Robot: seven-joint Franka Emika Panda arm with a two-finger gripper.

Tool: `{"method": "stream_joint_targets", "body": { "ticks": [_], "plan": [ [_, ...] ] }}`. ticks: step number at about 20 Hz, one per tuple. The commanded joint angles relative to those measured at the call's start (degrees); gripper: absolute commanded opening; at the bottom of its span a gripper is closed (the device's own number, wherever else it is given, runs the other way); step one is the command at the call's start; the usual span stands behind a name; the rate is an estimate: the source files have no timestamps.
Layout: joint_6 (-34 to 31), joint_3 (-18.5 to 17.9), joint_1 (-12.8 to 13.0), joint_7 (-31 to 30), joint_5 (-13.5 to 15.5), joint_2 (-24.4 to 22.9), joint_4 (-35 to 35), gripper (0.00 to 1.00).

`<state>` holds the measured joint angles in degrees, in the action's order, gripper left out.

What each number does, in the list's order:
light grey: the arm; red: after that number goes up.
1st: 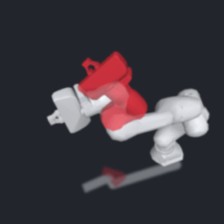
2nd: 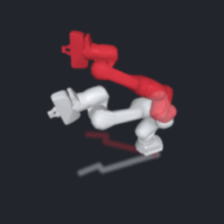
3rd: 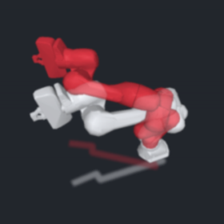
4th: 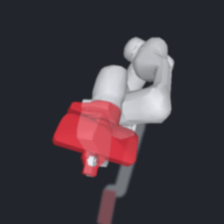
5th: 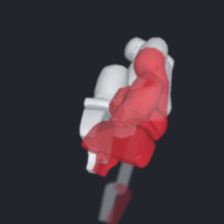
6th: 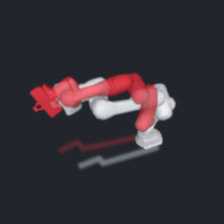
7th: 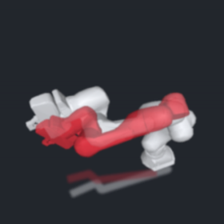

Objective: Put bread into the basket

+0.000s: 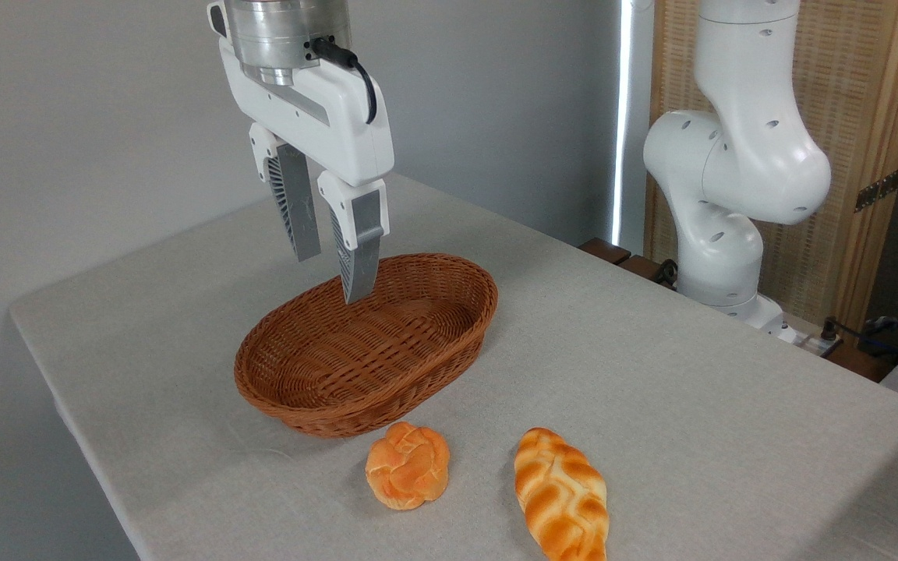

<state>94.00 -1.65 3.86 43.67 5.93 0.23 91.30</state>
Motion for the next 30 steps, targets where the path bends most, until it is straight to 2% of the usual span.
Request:
{"method": "stream_joint_targets", "body": {
  "ticks": [1,15,30],
  "plan": [
    [-2.2,-0.1,-0.3,0.4,0.2,-0.1,-0.6,1.00],
    [-1.8,-0.1,-0.3,0.5,0.1,-0.5,0.2,1.00],
    [-0.6,-2.4,-0.3,0.4,0.1,-2.3,3.6,1.00]
  ]
}}
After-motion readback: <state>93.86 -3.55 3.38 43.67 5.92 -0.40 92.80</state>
